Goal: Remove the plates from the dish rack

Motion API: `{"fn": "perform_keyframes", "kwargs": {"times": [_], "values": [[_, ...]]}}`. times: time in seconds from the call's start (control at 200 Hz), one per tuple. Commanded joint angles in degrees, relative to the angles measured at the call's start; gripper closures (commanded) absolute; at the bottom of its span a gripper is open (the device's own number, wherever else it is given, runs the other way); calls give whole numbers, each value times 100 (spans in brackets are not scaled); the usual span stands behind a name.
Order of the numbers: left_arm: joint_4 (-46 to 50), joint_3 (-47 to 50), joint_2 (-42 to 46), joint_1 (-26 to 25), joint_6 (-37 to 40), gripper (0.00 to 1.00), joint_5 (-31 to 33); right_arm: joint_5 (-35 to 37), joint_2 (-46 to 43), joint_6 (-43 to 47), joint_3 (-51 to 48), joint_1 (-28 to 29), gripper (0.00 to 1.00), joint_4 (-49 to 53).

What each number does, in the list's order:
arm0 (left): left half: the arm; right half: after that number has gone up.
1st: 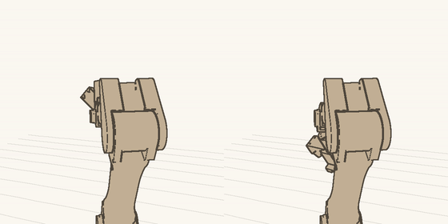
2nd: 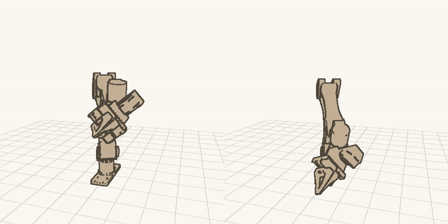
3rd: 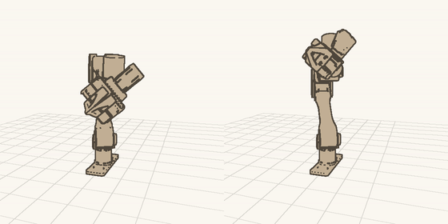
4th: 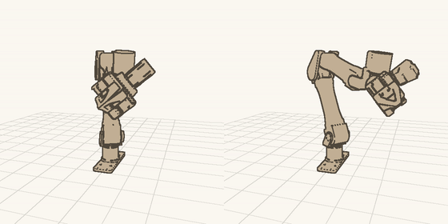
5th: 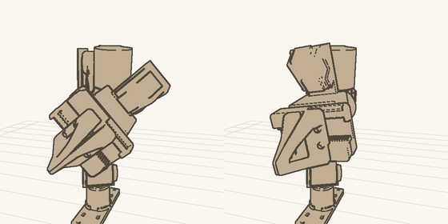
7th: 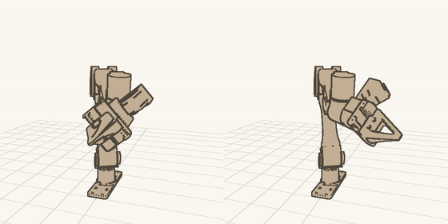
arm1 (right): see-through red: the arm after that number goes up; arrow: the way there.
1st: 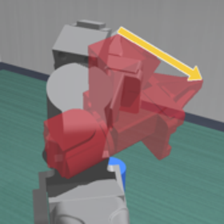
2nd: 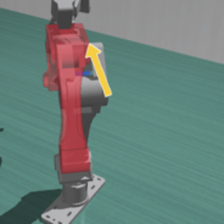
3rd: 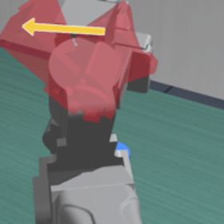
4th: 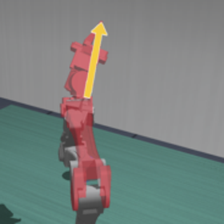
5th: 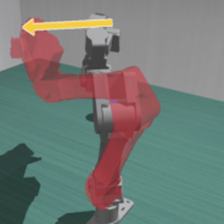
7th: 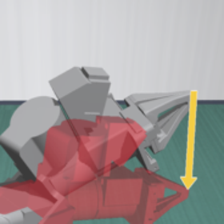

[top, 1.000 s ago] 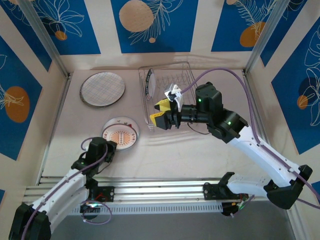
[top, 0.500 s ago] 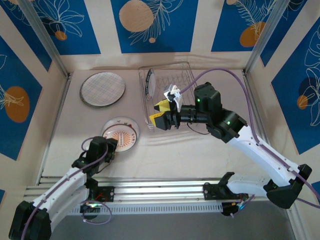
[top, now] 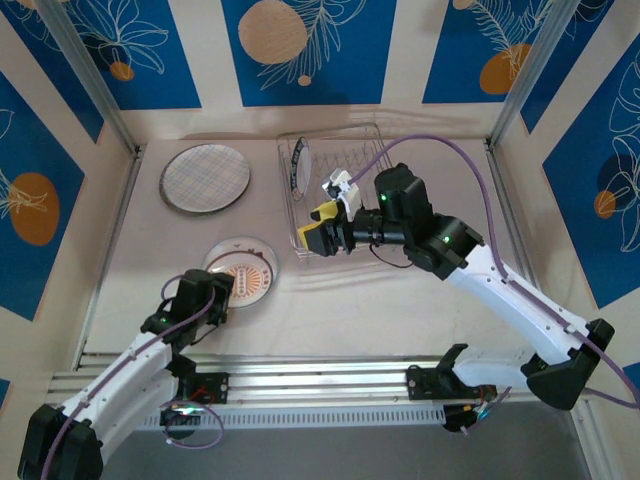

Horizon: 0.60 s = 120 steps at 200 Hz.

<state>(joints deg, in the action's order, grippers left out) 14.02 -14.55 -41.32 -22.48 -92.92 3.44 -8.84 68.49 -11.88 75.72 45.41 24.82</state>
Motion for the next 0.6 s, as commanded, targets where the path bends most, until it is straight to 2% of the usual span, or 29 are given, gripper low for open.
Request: {"fn": "perform_keyframes", "kwargs": {"times": [0.0, 0.13, 0.285, 0.595], "values": [[659, -157, -25, 77, -99, 35, -28, 343, 127, -152, 272, 3, 39, 297], [707, -262, -64, 86, -107, 34, -6, 360, 208, -214, 347, -10, 39, 365], [893, -438, -140, 97, -129, 29, 51, 357, 218, -232, 347, -24, 39, 338], [946, -549, -435, 130, -256, 27, 69, 483, 304, -319, 395, -57, 39, 403]]}}
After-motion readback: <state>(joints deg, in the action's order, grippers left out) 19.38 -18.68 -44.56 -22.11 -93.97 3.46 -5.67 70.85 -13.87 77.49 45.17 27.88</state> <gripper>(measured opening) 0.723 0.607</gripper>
